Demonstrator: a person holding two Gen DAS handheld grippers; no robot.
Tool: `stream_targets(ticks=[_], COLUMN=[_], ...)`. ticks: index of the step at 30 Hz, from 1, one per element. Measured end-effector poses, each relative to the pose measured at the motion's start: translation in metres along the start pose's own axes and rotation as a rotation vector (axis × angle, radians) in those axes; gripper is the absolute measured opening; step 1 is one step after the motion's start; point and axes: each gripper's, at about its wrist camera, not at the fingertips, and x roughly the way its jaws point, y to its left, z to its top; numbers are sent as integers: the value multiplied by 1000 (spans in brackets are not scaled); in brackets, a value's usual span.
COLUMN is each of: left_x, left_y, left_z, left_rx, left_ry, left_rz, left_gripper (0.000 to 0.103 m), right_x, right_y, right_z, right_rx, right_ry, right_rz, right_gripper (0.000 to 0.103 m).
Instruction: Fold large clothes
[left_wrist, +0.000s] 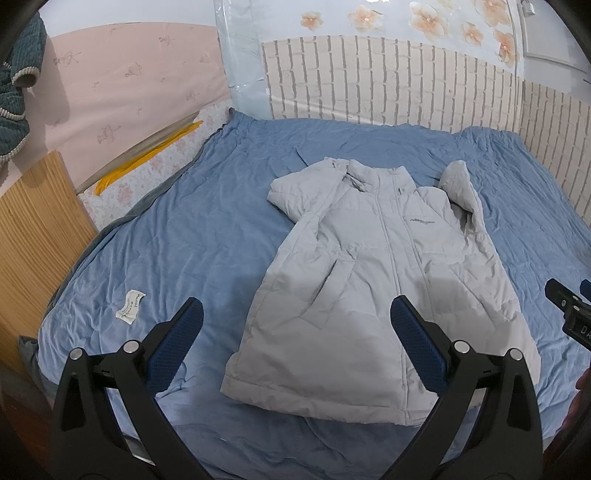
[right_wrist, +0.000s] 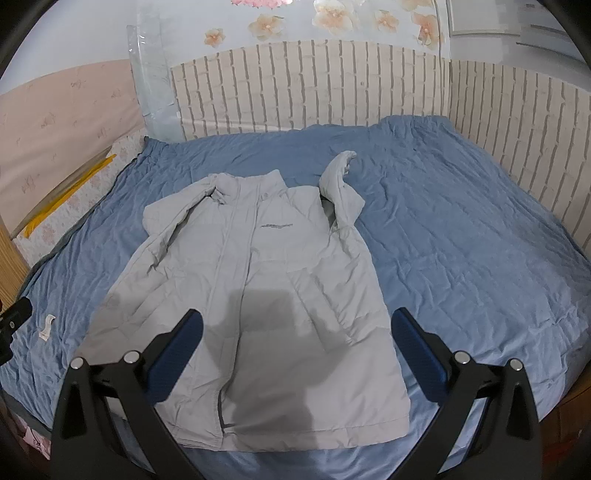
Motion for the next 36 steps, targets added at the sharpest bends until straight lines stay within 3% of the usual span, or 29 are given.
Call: stream_targets(ticks=[28, 36], left_x=[7, 30], left_y=[-2, 1], left_z=[-2, 4], left_rx=[5, 25], left_ry=[15, 45], left_rz=[-6, -35], left_gripper=[100, 100], right_x=[7, 14], right_y=[0, -4], right_z=[-7, -3], right_rx=[-11, -62], right_ry=[11, -5], right_rz=[5, -58], right_gripper=[102, 102])
